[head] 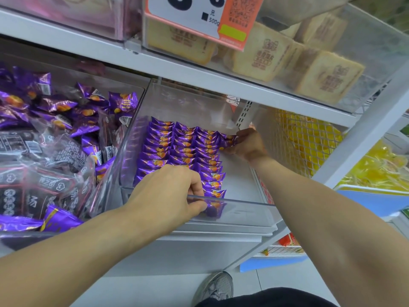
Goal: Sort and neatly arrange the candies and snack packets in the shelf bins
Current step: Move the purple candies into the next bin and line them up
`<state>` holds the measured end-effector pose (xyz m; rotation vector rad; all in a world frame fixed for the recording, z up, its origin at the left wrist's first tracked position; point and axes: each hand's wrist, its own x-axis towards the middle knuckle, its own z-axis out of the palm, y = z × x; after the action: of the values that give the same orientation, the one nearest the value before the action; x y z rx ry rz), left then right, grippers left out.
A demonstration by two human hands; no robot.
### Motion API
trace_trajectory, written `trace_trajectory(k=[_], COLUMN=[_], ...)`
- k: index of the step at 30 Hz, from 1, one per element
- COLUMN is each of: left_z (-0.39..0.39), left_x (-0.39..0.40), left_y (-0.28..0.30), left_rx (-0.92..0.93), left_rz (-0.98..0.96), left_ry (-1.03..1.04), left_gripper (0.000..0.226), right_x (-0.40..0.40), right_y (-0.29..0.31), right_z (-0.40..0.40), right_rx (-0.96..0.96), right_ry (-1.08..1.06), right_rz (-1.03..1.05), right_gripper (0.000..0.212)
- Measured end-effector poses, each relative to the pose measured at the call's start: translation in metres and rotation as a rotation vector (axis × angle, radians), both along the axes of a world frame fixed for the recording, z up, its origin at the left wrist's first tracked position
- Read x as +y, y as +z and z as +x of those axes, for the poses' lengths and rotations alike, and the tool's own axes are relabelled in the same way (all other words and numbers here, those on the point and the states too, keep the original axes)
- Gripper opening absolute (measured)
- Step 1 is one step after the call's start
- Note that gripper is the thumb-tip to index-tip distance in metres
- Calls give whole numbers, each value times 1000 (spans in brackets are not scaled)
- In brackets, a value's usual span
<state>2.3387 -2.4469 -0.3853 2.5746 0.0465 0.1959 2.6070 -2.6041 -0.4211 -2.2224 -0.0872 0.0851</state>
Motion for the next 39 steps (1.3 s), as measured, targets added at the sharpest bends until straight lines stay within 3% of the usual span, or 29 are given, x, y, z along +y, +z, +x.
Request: trace_trajectory(k=[21, 25, 27, 29, 32, 34, 39], left_z=[-2, -3, -7, -16, -35, -48, -72], left_x=[-2, -2, -5, -7, 9, 35, 127], left_y=[2, 2, 4, 15, 38, 51, 55], left_rx=[-24, -89, -194, -340, -446, -498, -410], left_rz=[1, -4, 6, 29, -25, -77, 41], left_ry=[-7, -76, -140, -181, -164, -85, 199], left_gripper=[19, 16, 20, 23, 15, 12, 6], right_x=[4, 1, 1, 6, 23, 37, 90], right_y=[18, 29, 40, 53, 71, 83, 96], right_z=[-19, -15, -20, -35, -84, -133, -250], right_rx=[52, -94, -170, -225, -211, -225, -353], right_ry=[-21, -70, -46, -10, 96, 213, 561], right_rz=[23, -165, -186, -126, 128, 187, 273], right_gripper=[76, 60, 38, 19, 21, 17, 22])
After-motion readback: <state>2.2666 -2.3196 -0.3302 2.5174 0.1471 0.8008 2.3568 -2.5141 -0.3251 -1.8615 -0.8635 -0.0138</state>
